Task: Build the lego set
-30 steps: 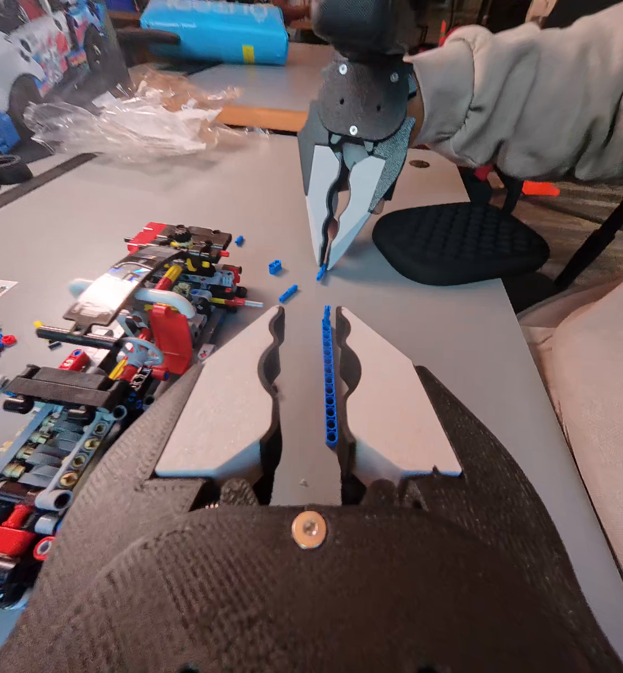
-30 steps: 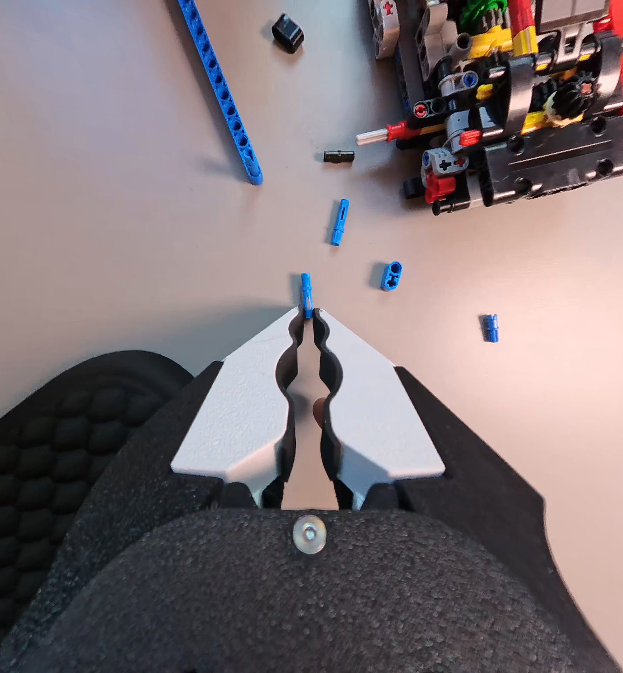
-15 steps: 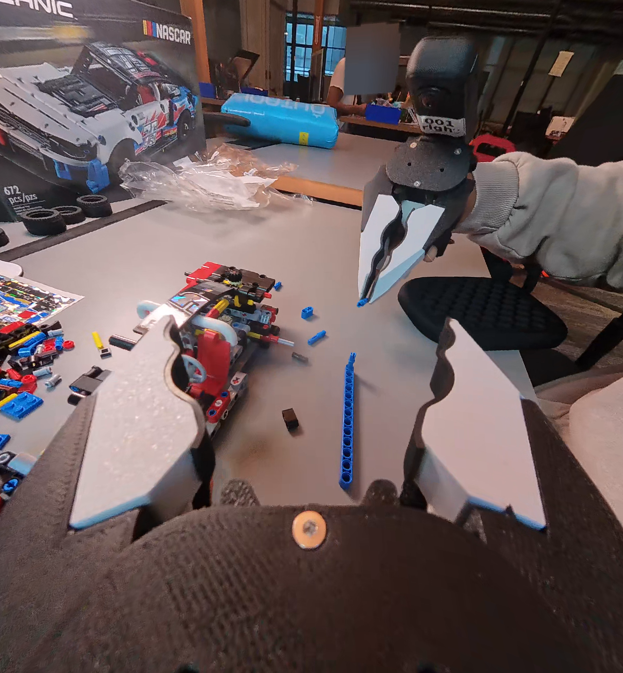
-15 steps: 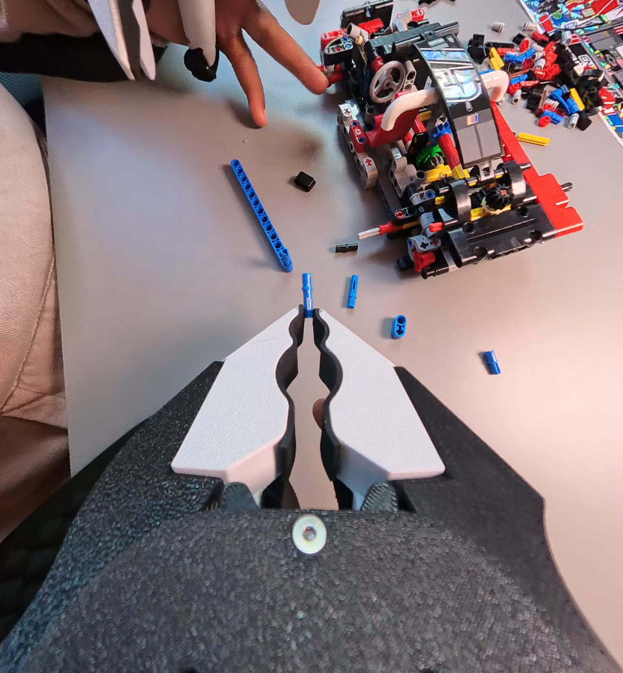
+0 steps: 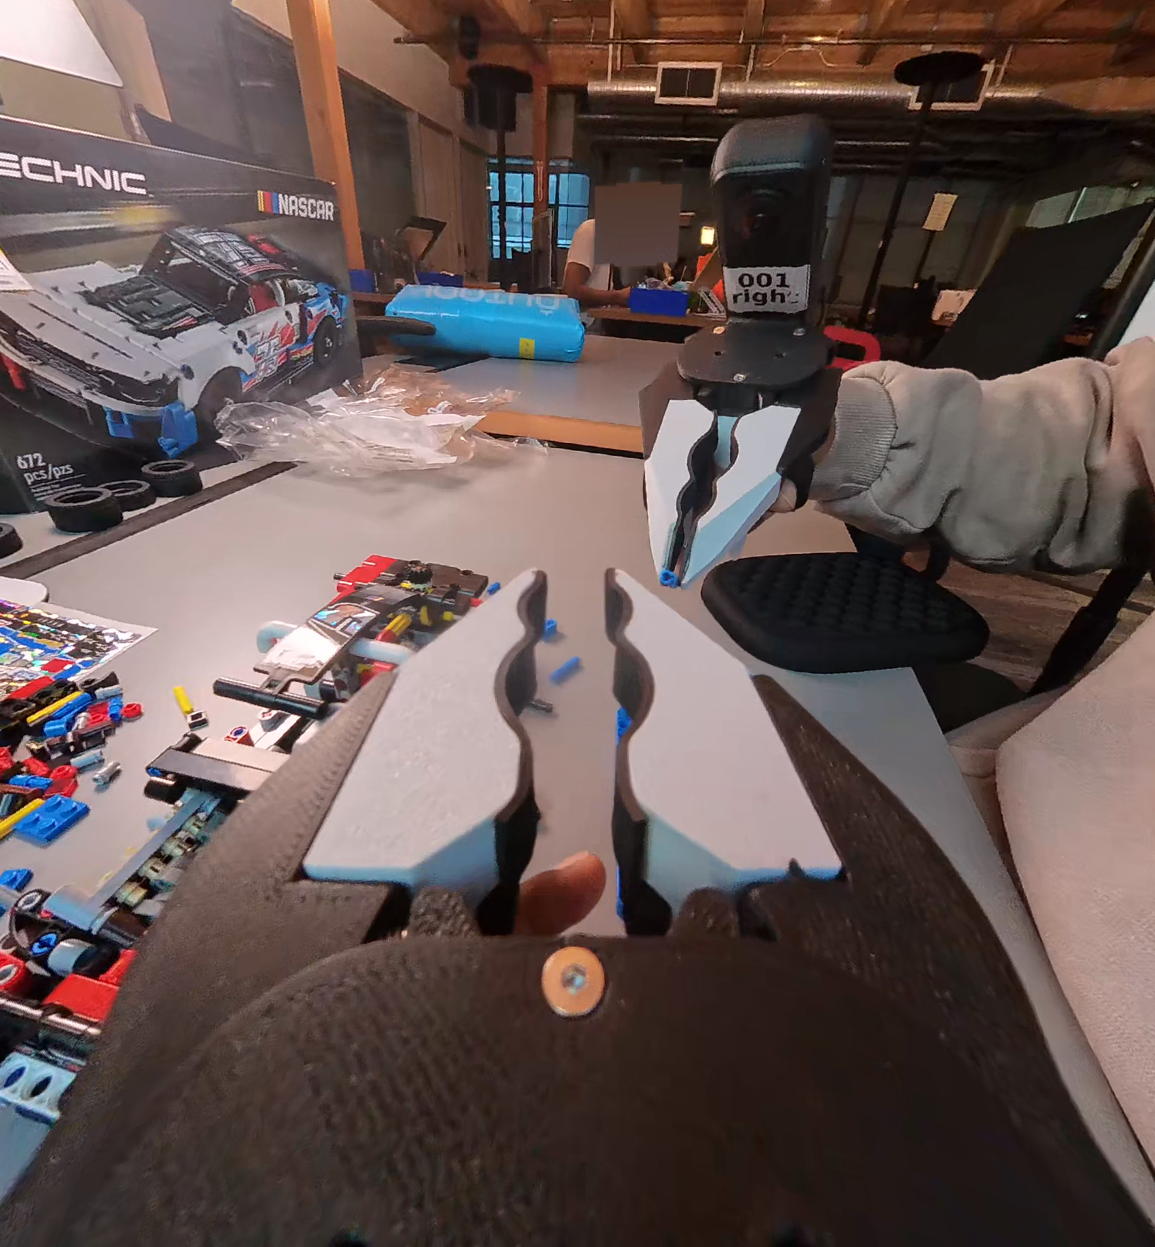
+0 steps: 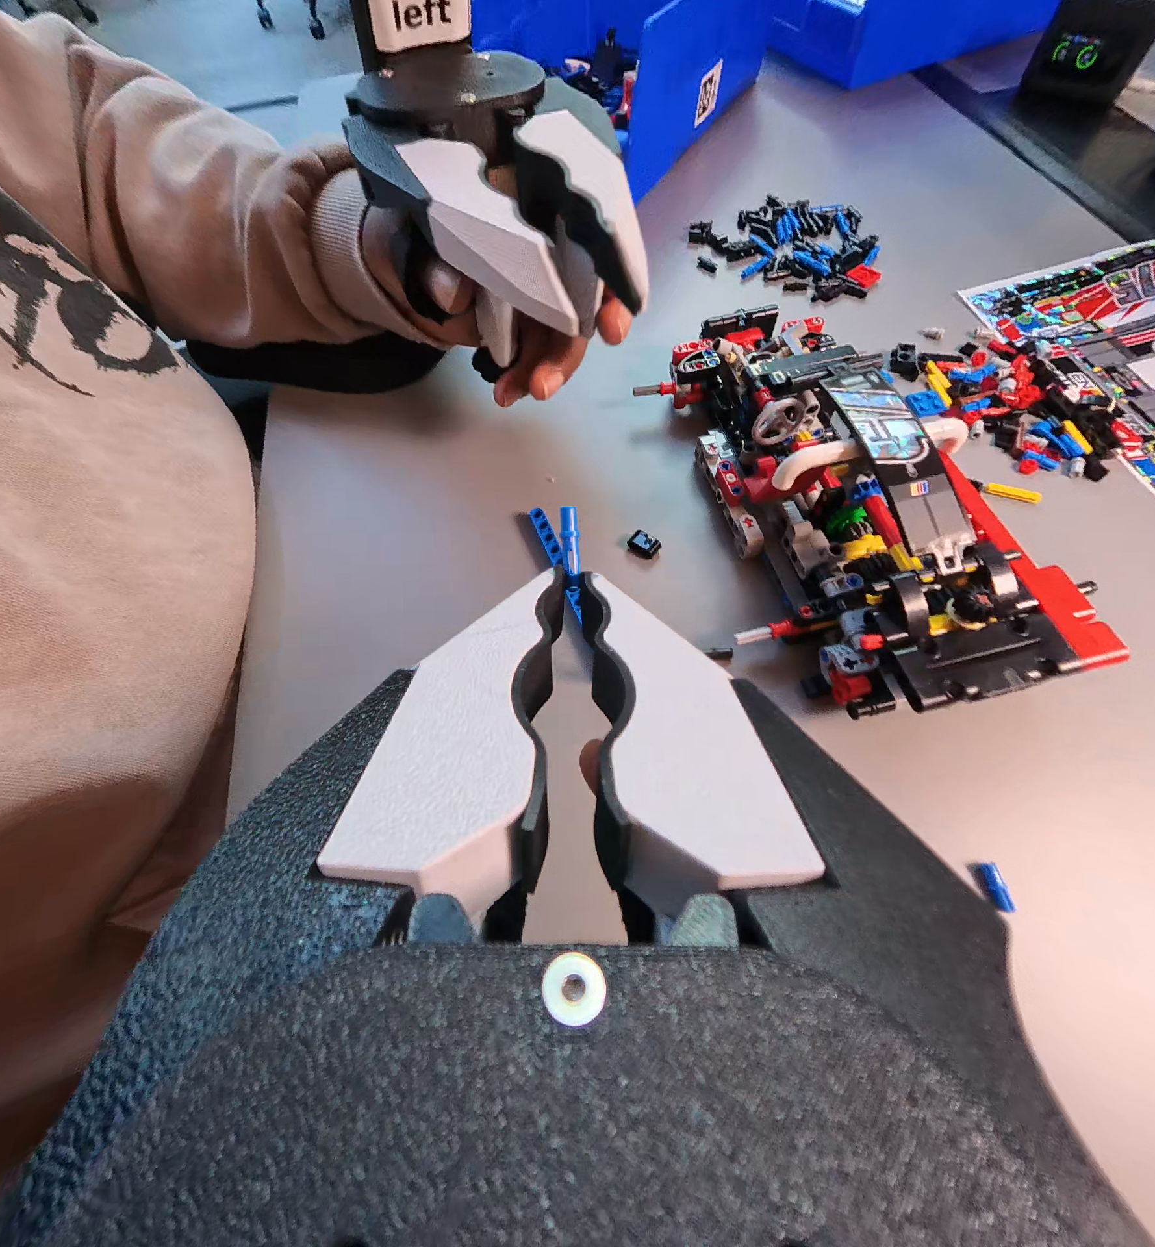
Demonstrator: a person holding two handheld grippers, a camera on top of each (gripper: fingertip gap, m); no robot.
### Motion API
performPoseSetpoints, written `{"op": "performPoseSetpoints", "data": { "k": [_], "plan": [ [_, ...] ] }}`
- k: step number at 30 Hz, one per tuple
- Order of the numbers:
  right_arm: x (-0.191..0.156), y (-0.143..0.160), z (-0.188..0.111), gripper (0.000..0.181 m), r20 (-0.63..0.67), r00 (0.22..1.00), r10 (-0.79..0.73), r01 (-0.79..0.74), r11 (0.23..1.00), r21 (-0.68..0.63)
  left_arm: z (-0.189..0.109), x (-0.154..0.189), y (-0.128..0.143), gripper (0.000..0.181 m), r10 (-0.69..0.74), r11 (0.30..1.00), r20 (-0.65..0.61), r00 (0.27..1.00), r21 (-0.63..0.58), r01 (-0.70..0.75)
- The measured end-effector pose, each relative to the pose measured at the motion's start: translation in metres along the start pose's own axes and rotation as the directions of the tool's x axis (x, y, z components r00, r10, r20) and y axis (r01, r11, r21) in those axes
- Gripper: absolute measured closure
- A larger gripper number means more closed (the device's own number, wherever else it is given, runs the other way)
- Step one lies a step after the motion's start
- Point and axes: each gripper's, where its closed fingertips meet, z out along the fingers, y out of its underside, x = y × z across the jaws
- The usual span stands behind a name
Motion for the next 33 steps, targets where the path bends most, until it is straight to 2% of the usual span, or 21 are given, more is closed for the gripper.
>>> {"op": "performPoseSetpoints", "data": {
  "k": [1,6,9,11,14,18,22,28,33],
  "plan": [
    [-0.002,-0.002,0.003,0.180,0.007,1.000,0.001,-0.001,1.000,0.009,0.000,0.000,0.002,0.180,0.014,1.000,0.003,1.000,-0.011,-0.014],
    [-0.006,-0.013,0.015,0.180,0.028,1.000,0.002,-0.004,0.998,0.061,0.001,0.005,0.007,0.181,0.044,0.998,-0.022,0.999,-0.037,-0.045],
    [-0.005,-0.029,0.017,0.180,0.035,0.999,0.023,-0.028,0.988,0.151,0.001,0.011,0.003,0.160,0.035,0.999,-0.054,0.998,-0.013,-0.035],
    [-0.004,-0.044,0.014,0.180,0.055,0.996,0.069,-0.080,0.966,0.247,0.000,0.015,-0.002,0.155,0.032,0.999,-0.079,0.996,0.008,-0.031],
    [0.004,-0.064,0.008,0.180,0.127,0.962,0.243,-0.273,0.873,0.404,-0.002,0.016,-0.008,0.151,0.082,0.996,-0.051,0.995,0.034,-0.080],
    [0.006,-0.080,0.003,0.181,0.295,0.864,0.408,-0.503,0.690,0.521,0.000,0.016,-0.014,0.152,0.142,0.989,0.007,0.990,0.044,-0.142],
    [0.001,-0.089,0.010,0.181,0.421,0.772,0.476,-0.635,0.558,0.534,0.002,0.016,-0.020,0.154,0.136,0.988,0.041,0.990,0.070,-0.139],
    [-0.004,-0.091,0.028,0.180,0.464,0.721,0.514,-0.692,0.520,0.500,-0.004,0.017,-0.028,0.157,0.219,0.971,0.089,0.972,0.083,-0.226],
    [-0.007,-0.091,0.035,0.180,0.454,0.723,0.521,-0.691,0.529,0.493,-0.006,0.014,-0.028,0.161,0.289,0.953,0.130,0.948,0.051,-0.298]
  ]
}}
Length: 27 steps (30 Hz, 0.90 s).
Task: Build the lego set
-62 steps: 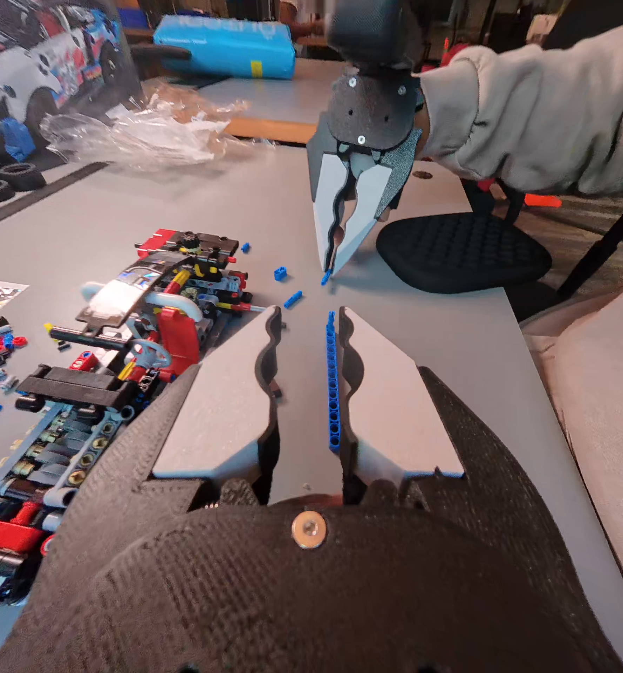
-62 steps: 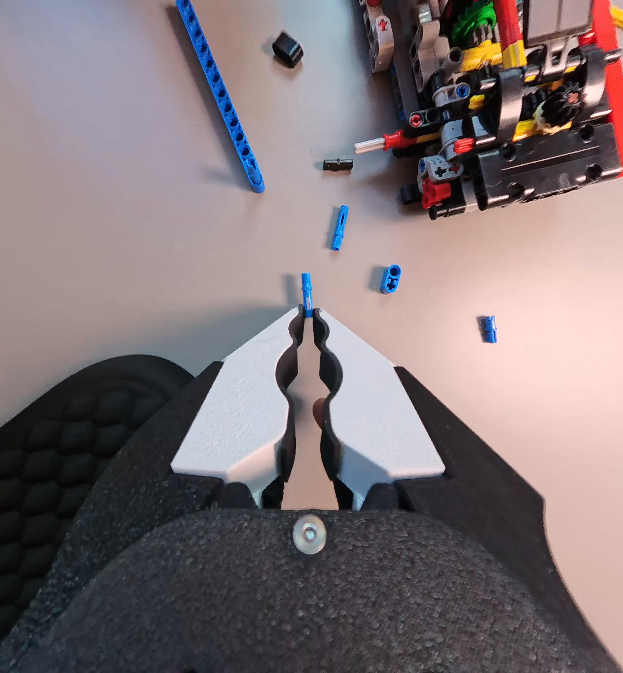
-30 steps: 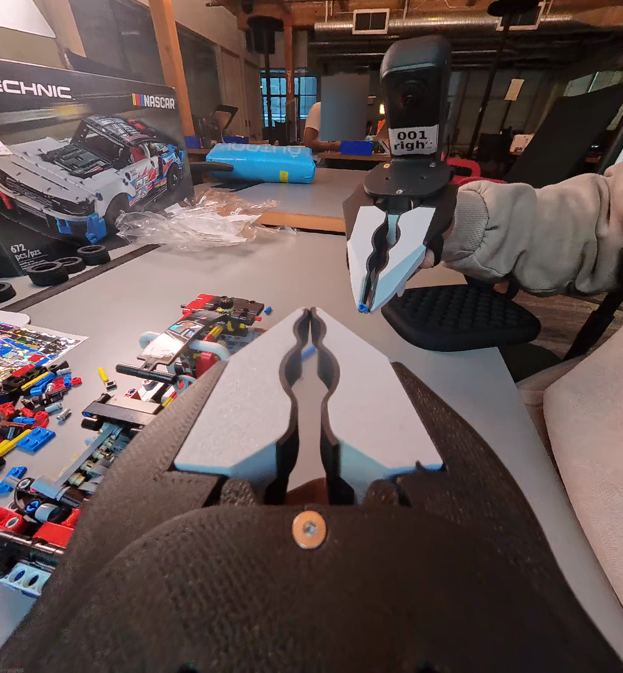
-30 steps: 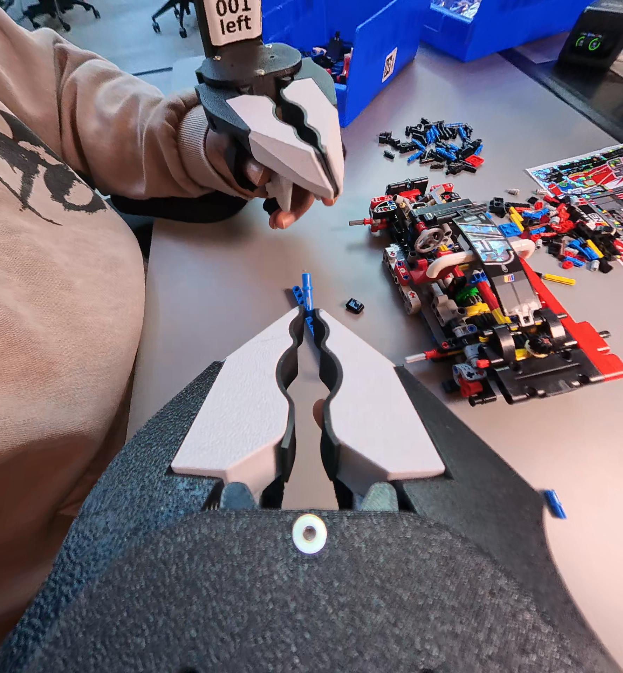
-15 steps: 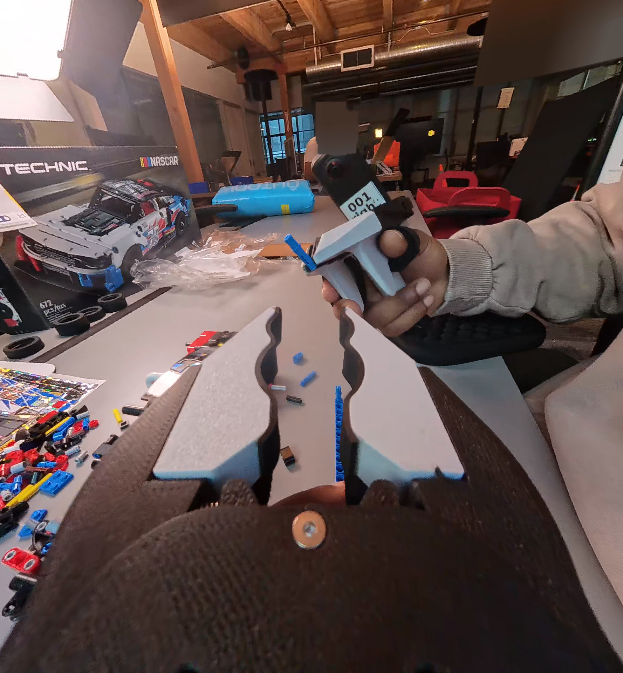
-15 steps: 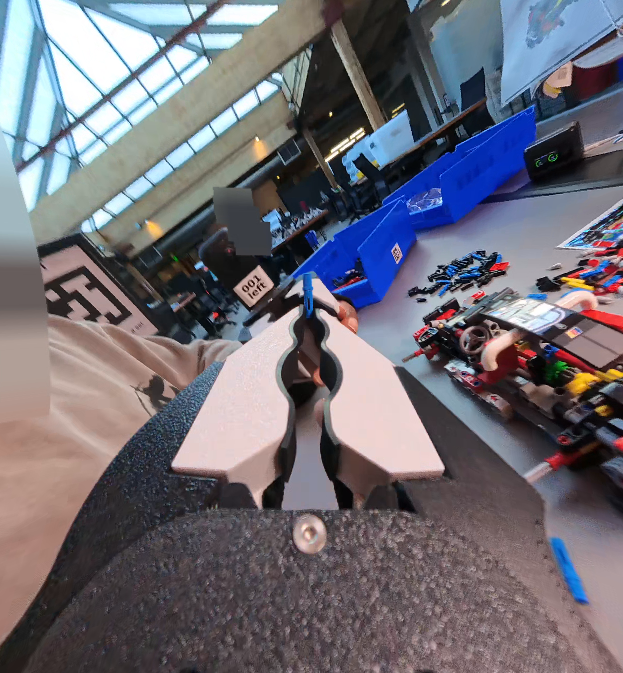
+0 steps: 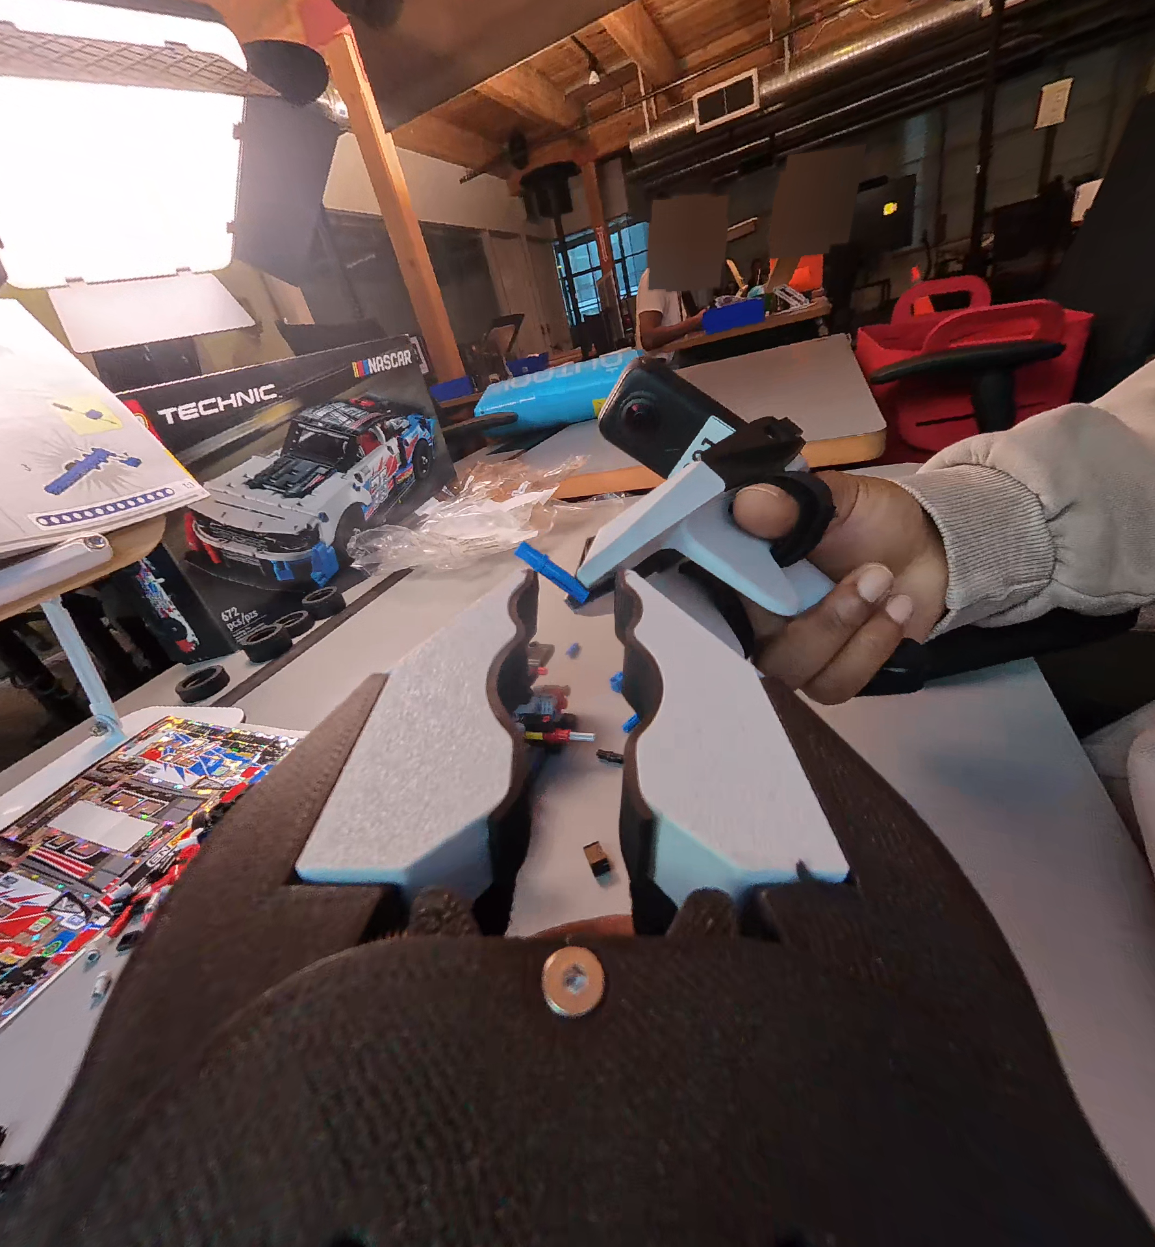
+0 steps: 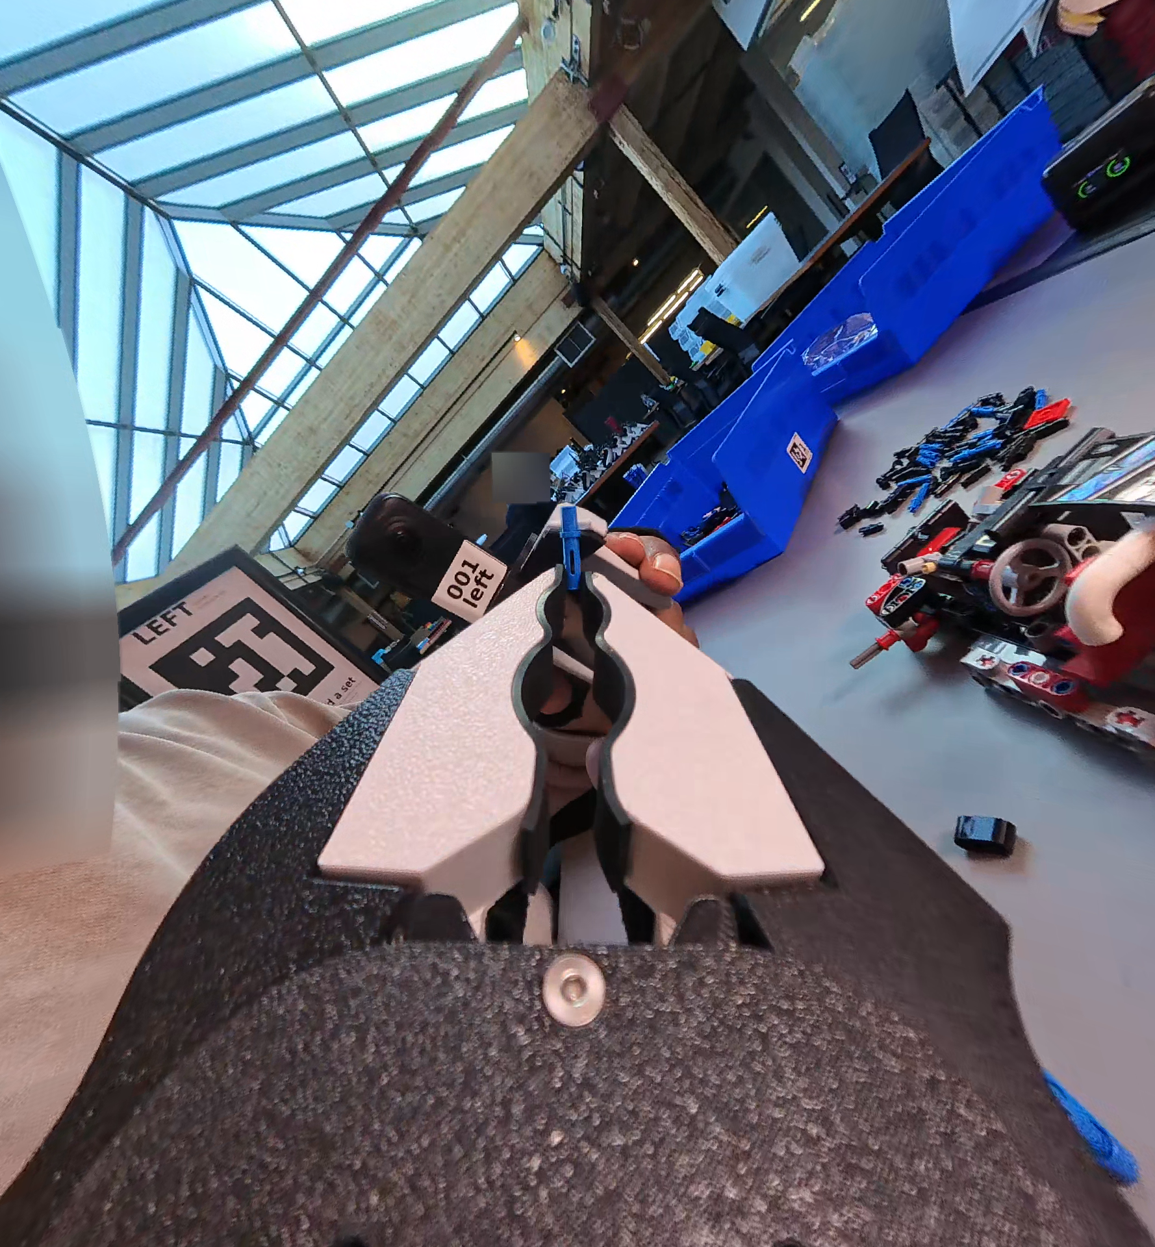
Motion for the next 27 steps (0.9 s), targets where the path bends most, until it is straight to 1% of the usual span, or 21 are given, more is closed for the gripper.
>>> {"op": "performPoseSetpoints", "data": {
  "k": [5,8,12,15,16,18,22,24,27],
  "plan": [
    [0.008,0.003,-0.001,0.180,-0.054,0.999,-0.004,0.002,1.000,-0.027,0.001,0.000,0.008,0.164,0.058,0.997,0.001,0.998,-0.047,-0.058],
    [0.012,0.007,-0.004,0.180,-0.090,0.996,-0.029,0.023,0.998,-0.066,0.002,0.003,0.014,0.166,0.082,0.993,-0.017,0.996,-0.080,-0.083],
    [0.023,0.019,-0.010,0.180,-0.163,0.979,-0.124,0.089,0.975,-0.206,0.003,0.010,0.030,0.167,0.165,0.972,-0.070,0.984,-0.160,-0.174],
    [0.029,0.033,-0.015,0.179,-0.207,0.970,-0.126,0.052,0.943,-0.330,0.003,0.018,0.045,0.170,0.281,0.929,-0.123,0.952,-0.214,-0.302],
    [0.031,0.036,-0.016,0.179,-0.220,0.968,-0.120,0.034,0.933,-0.359,0.004,0.020,0.049,0.171,0.295,0.920,-0.131,0.946,-0.227,-0.319],
    [0.034,0.039,-0.019,0.179,-0.237,0.964,-0.118,0.015,0.917,-0.398,0.004,0.023,0.053,0.171,0.263,0.923,-0.157,0.952,-0.244,-0.296],
    [0.036,0.046,-0.022,0.179,-0.237,0.968,-0.087,-0.028,0.896,-0.443,0.002,0.029,0.059,0.171,0.143,0.944,-0.222,0.964,-0.260,-0.200],
    [0.033,0.046,-0.022,0.180,-0.213,0.976,-0.038,-0.059,0.901,-0.430,0.001,0.031,0.058,0.172,0.093,0.956,-0.239,0.966,-0.251,-0.154],
    [0.031,0.048,-0.022,0.179,-0.184,0.983,0.027,-0.102,0.904,-0.415,0.000,0.033,0.058,0.172,0.072,0.958,-0.260,0.963,-0.251,-0.139]
  ]
}}
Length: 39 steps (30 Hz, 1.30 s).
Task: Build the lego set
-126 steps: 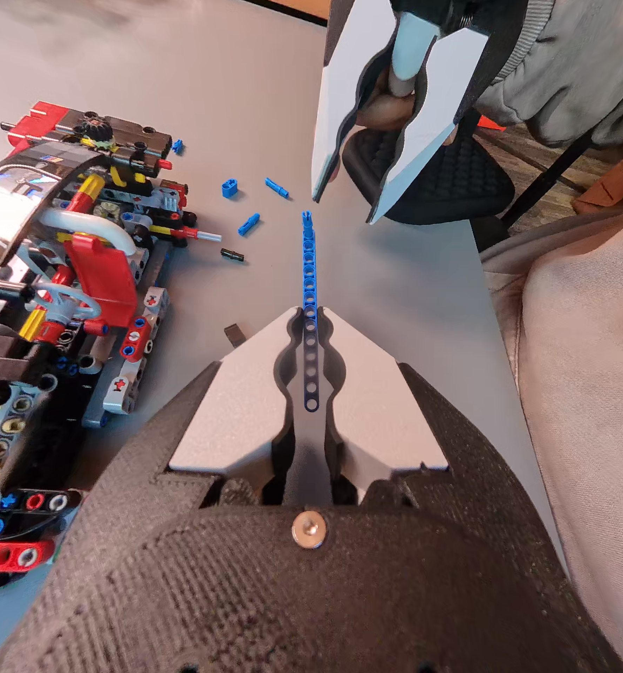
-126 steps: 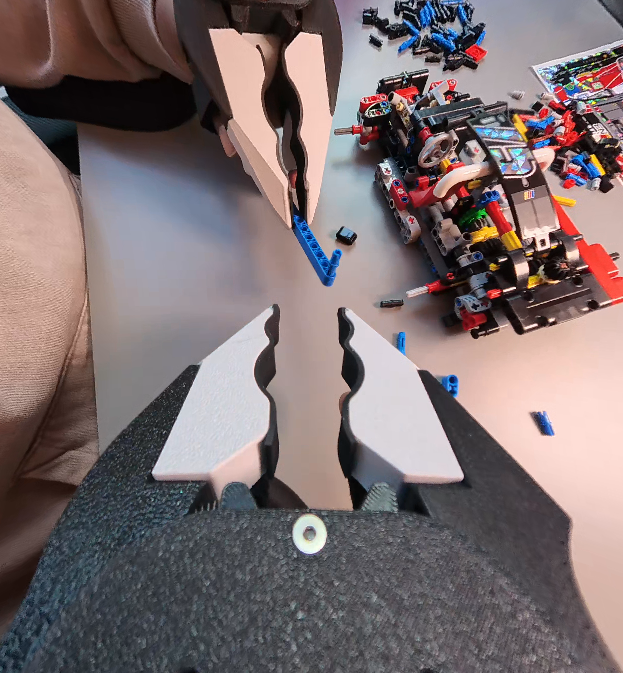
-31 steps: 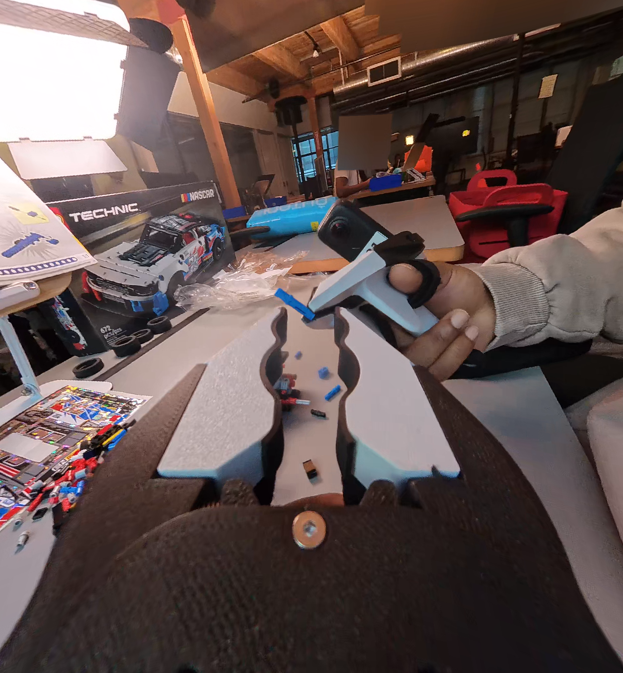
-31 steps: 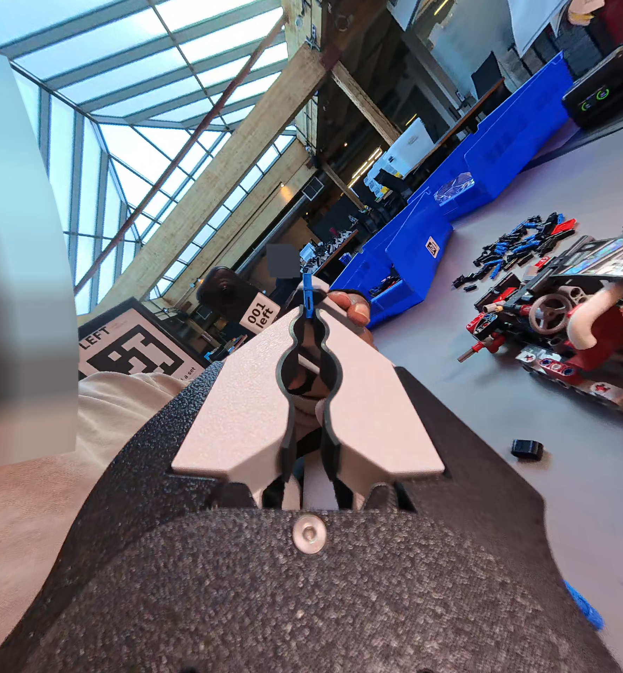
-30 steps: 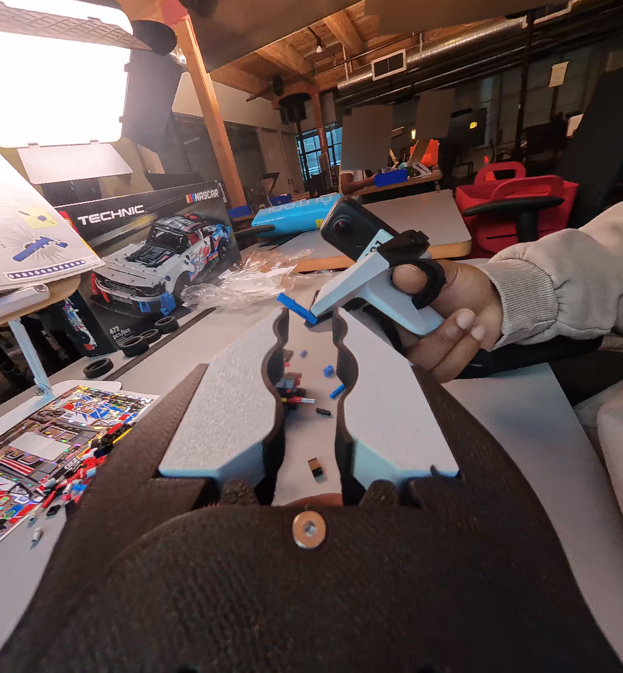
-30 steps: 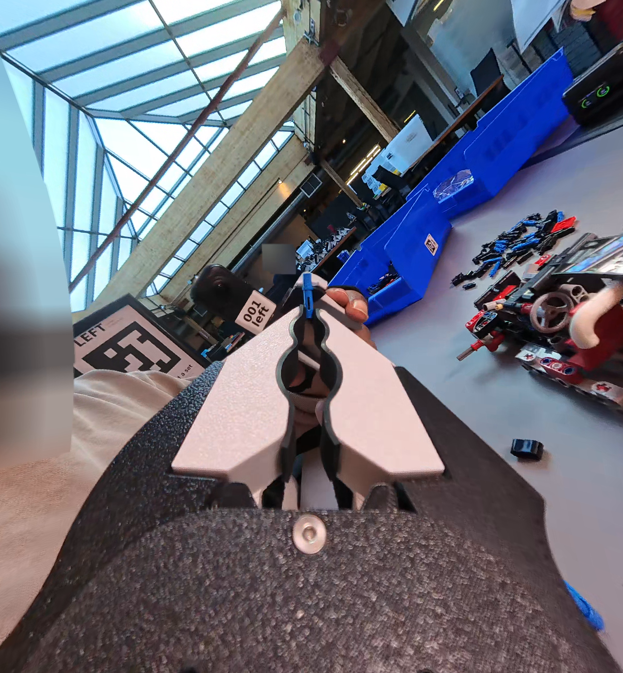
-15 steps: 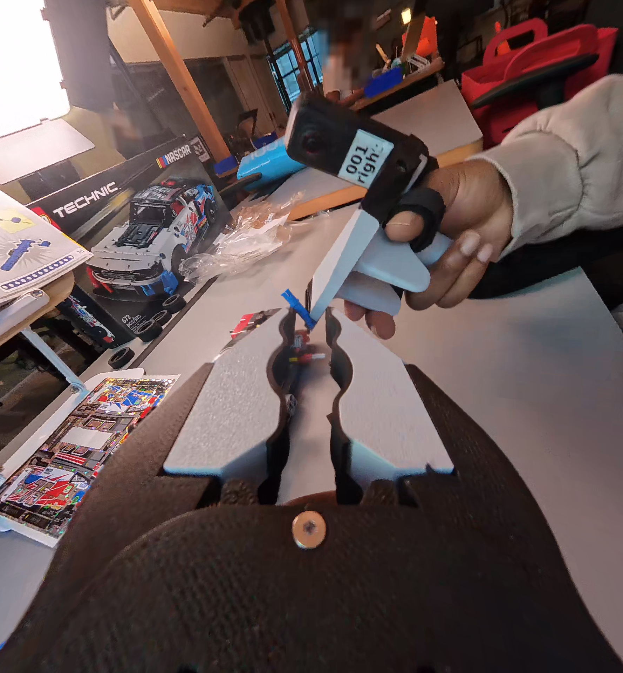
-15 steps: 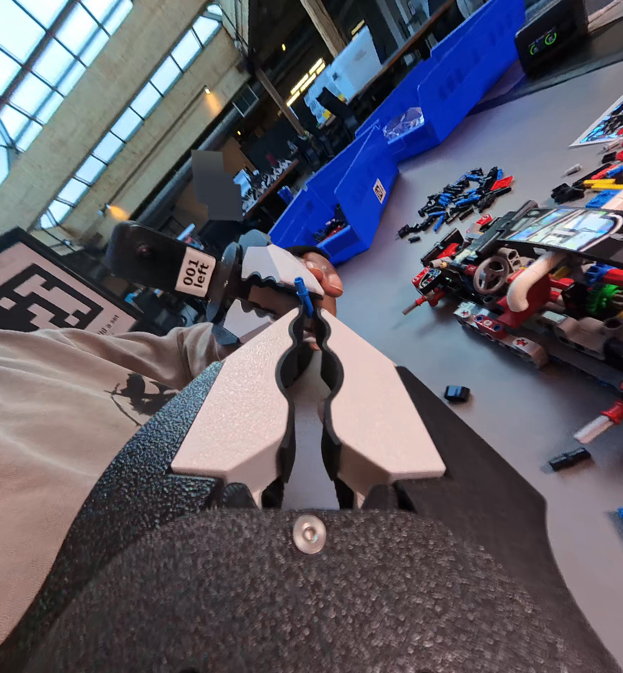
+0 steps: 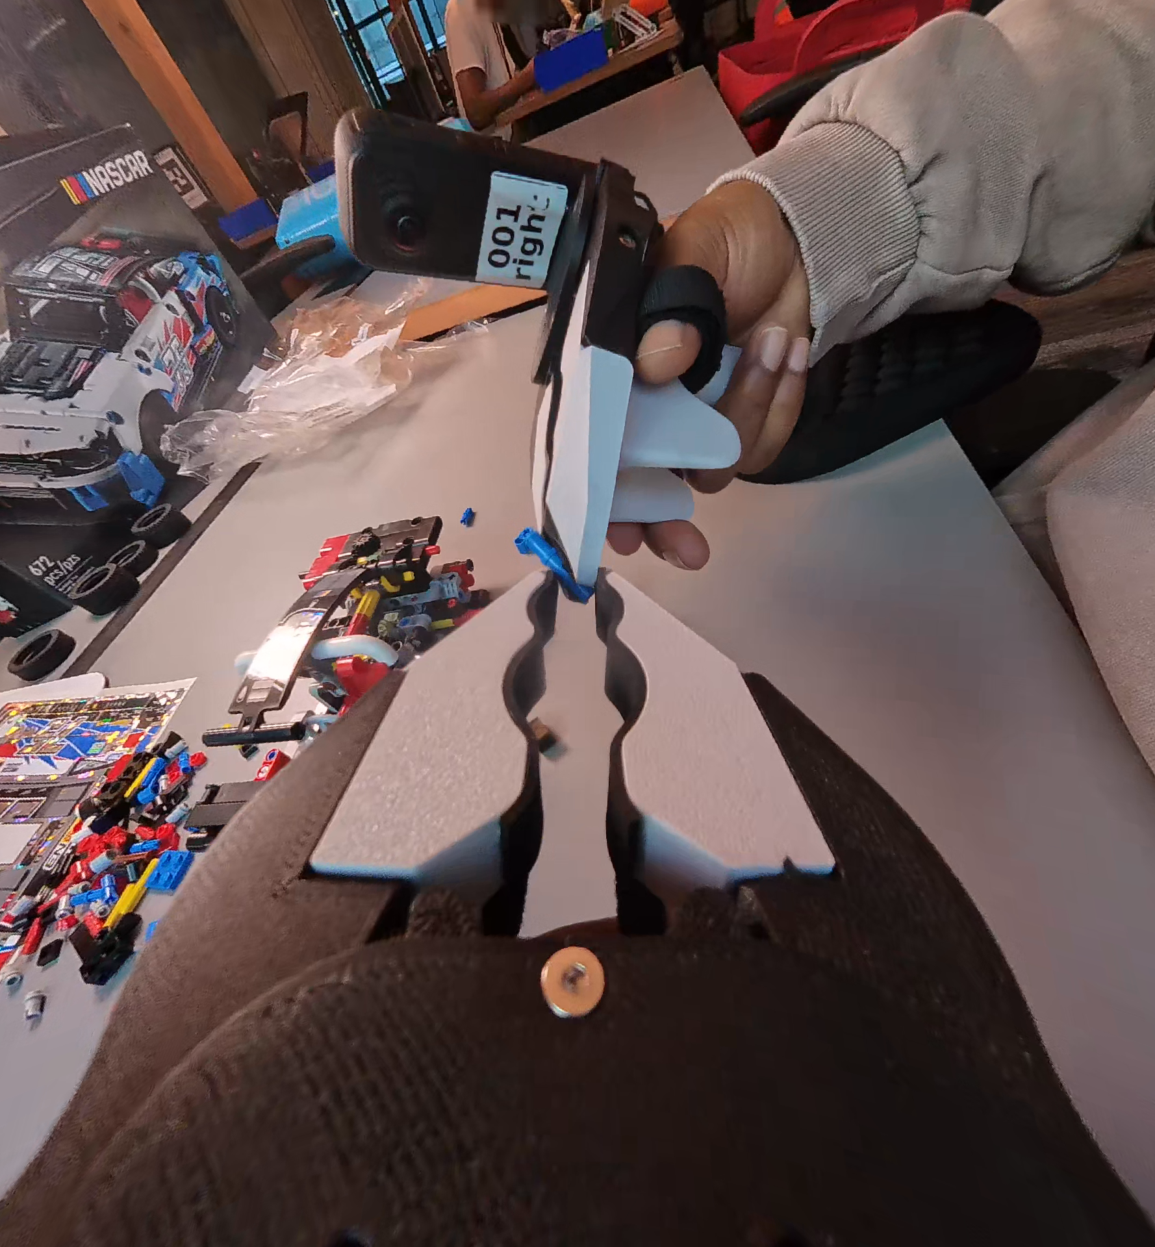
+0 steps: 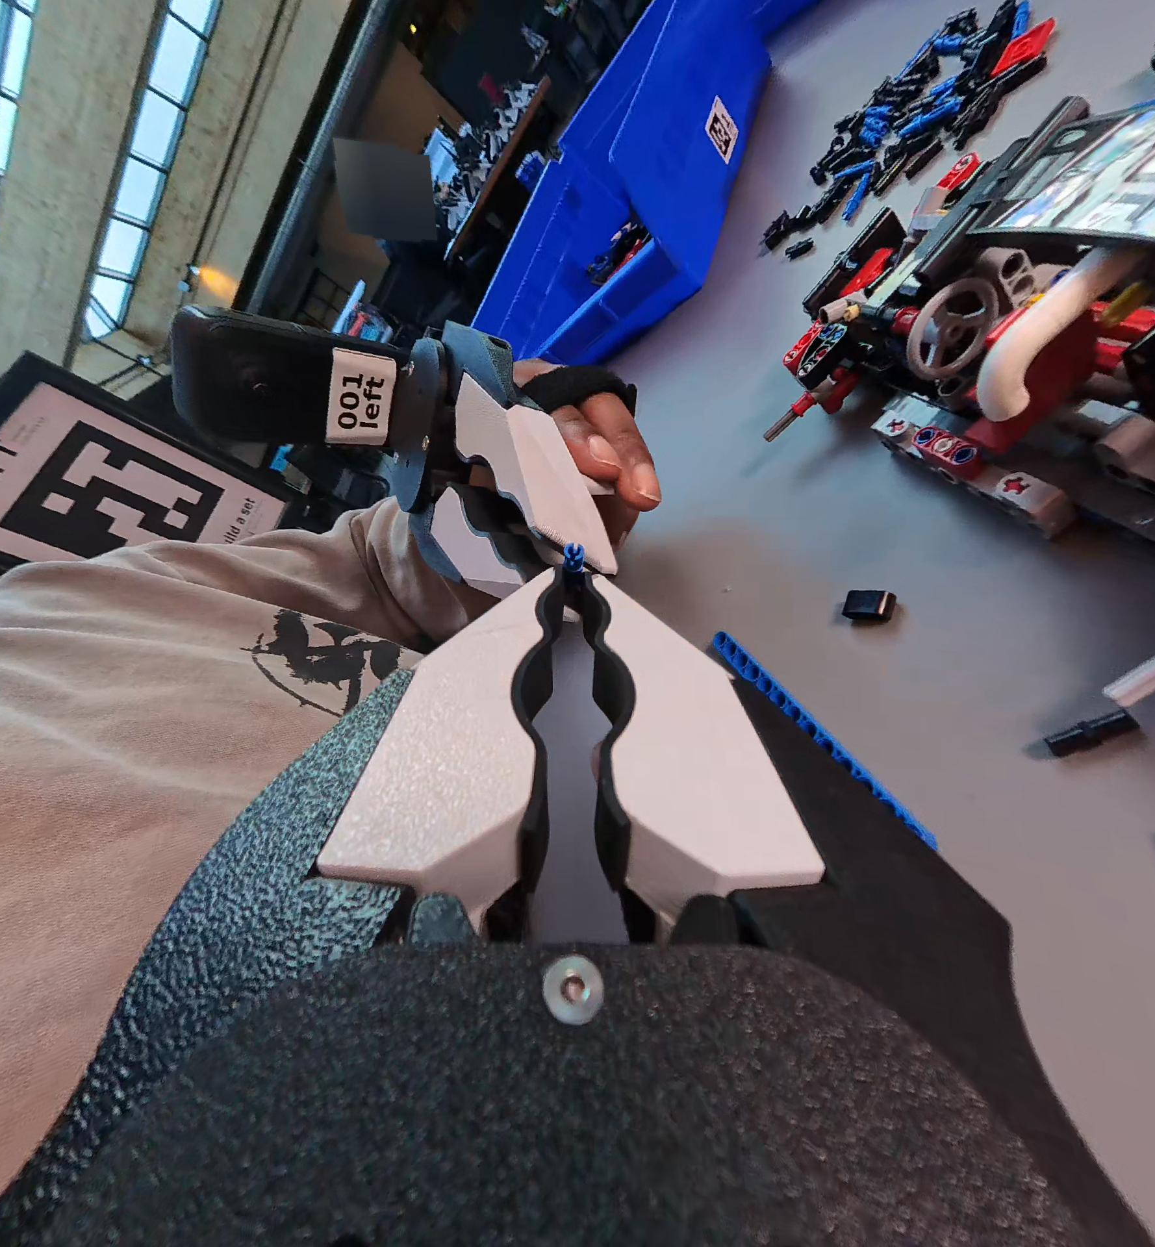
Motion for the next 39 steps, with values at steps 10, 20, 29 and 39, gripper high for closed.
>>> {"op": "performPoseSetpoints", "data": {
  "k": [10,20,29,39],
  "plan": [
    [-0.002,0.002,-0.003,0.179,0.061,0.997,0.043,-0.044,0.999,0.018,0.002,0.003,-0.001,0.173,-0.013,1.000,-0.011,1.000,0.006,0.013],
    [0.002,0.002,-0.002,0.176,0.075,0.992,0.100,-0.103,0.994,0.038,0.002,0.002,0.003,0.174,-0.026,1.000,-0.005,1.000,0.002,0.026],
    [-0.001,0.005,-0.003,0.160,0.087,0.990,0.112,-0.116,0.993,0.036,0.005,0.003,0.008,0.175,-0.034,0.999,-0.011,0.999,-0.027,0.033],
    [-0.005,0.008,-0.004,0.144,0.035,0.998,0.051,-0.053,0.998,0.045,0.008,0.004,0.011,0.174,-0.023,1.000,0.008,1.000,-0.020,0.023]
  ]
}}
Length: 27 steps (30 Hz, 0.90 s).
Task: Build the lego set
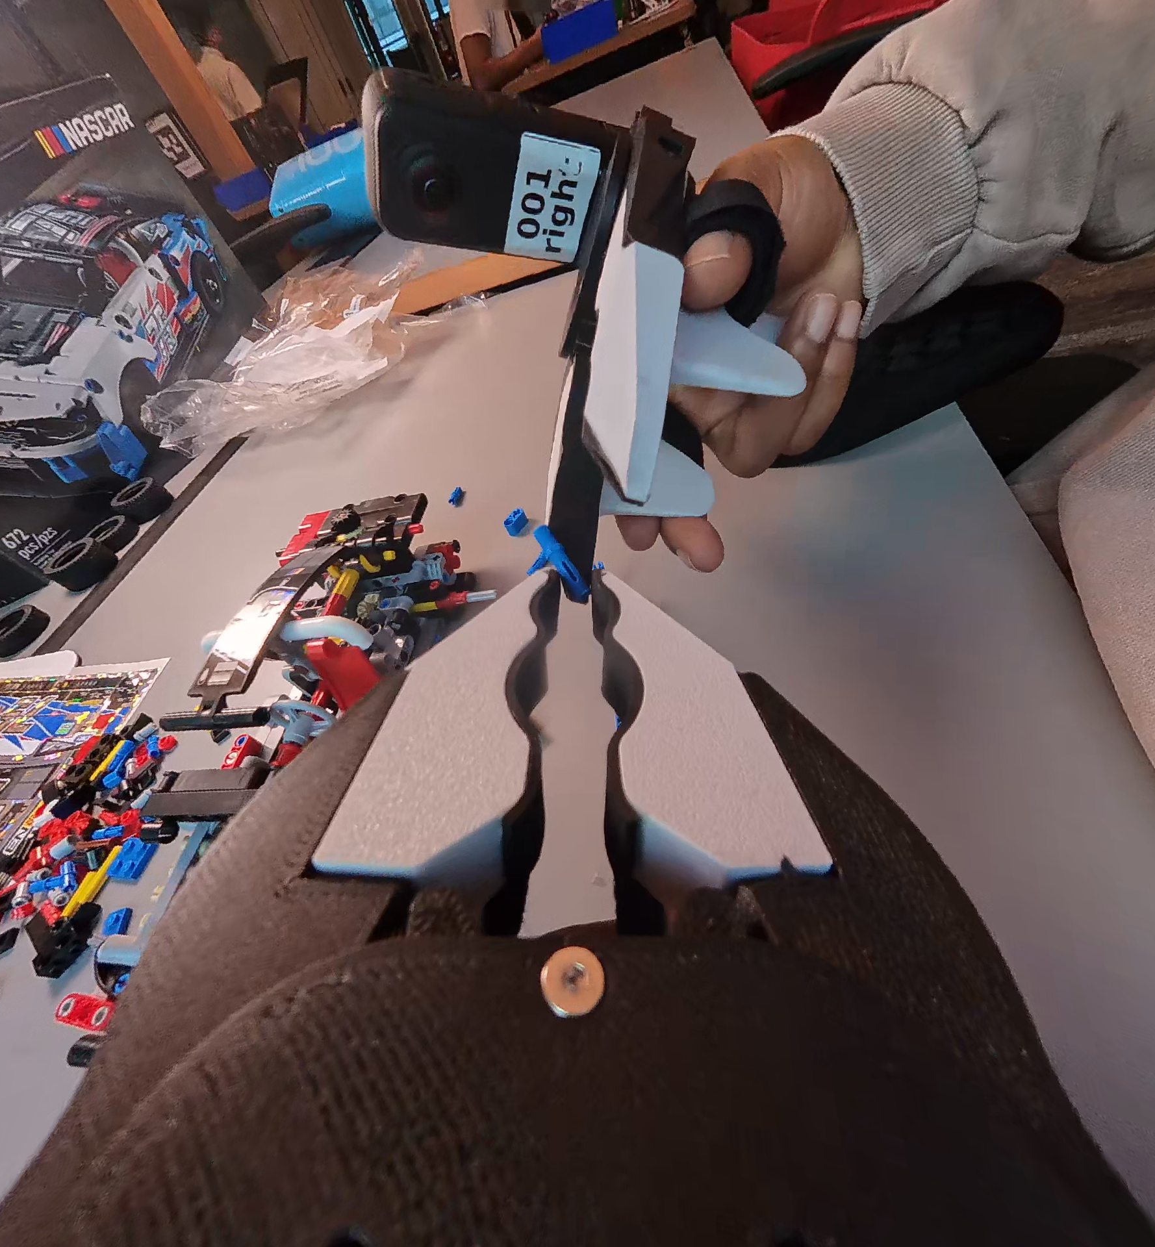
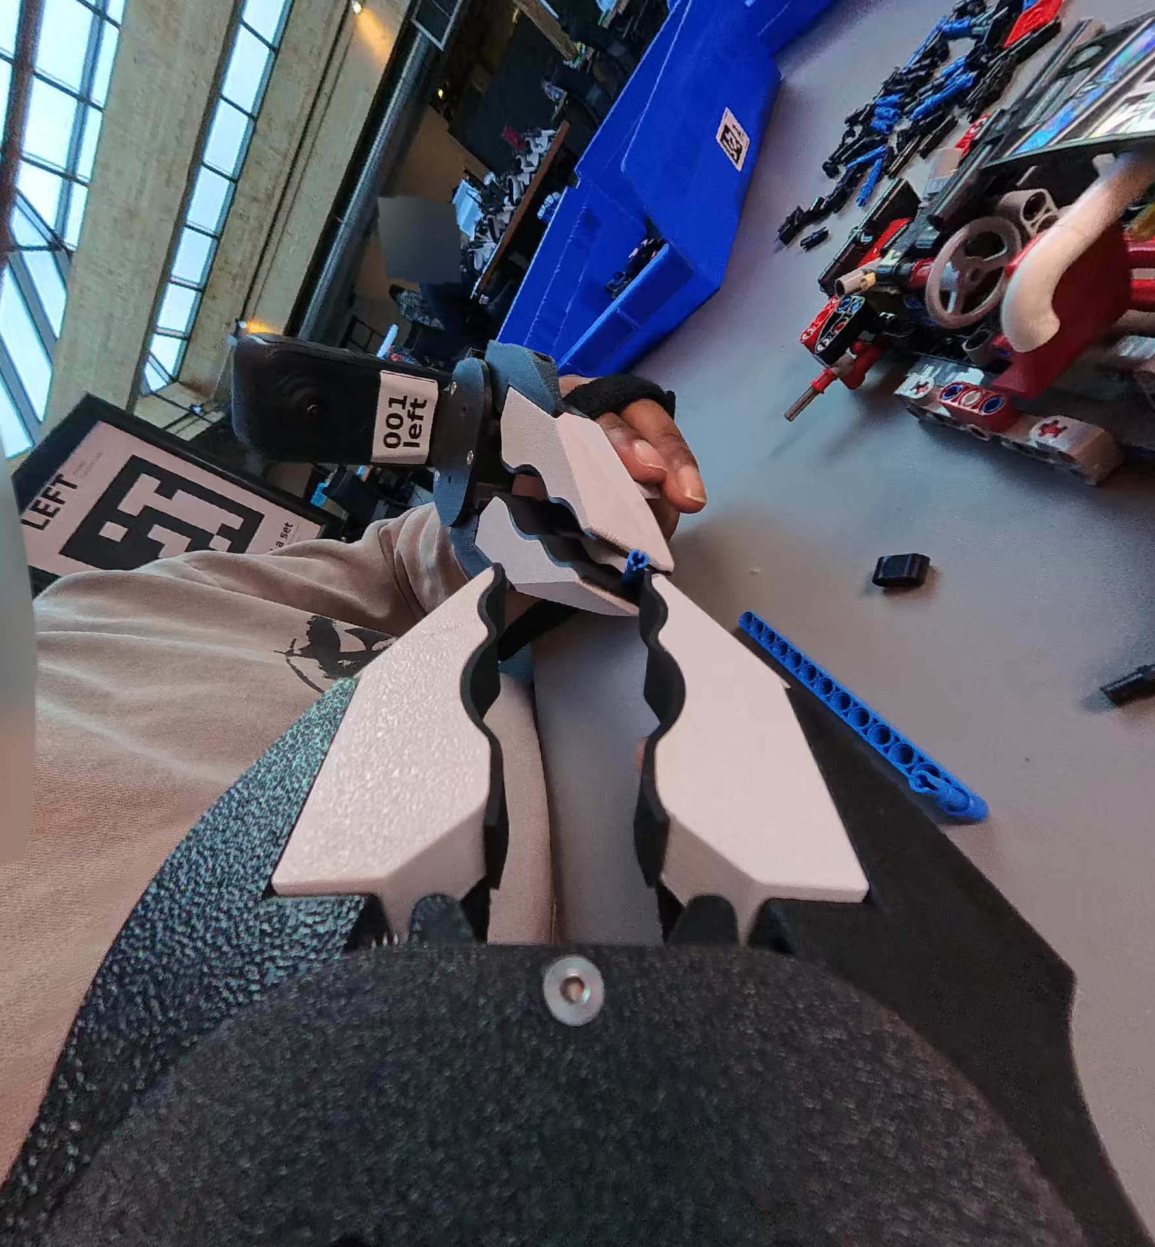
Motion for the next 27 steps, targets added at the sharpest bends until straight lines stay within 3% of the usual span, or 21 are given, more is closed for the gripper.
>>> {"op": "performPoseSetpoints", "data": {
  "k": [12,18,24,27],
  "plan": [
    [-0.012,-0.007,-0.009,0.136,0.077,0.996,-0.035,0.029,0.996,0.081,-0.004,-0.004,-0.008,0.177,-0.189,0.978,-0.063,0.980,0.080,0.194],
    [-0.008,0.000,-0.009,0.137,-0.028,0.975,-0.222,0.223,0.974,0.032,-0.003,-0.003,-0.008,0.178,-0.293,0.949,-0.119,0.949,0.084,0.304],
    [0.016,-0.002,-0.023,0.149,-0.226,0.879,-0.420,0.410,0.907,-0.091,-0.007,-0.025,0.008,0.181,-0.306,0.952,0.009,0.952,0.025,0.306],
    [0.045,-0.007,-0.038,0.181,-0.393,0.718,-0.575,0.509,0.818,-0.268,-0.006,-0.033,0.022,0.181,-0.308,0.949,0.067,0.949,-0.042,0.311]
  ]
}}
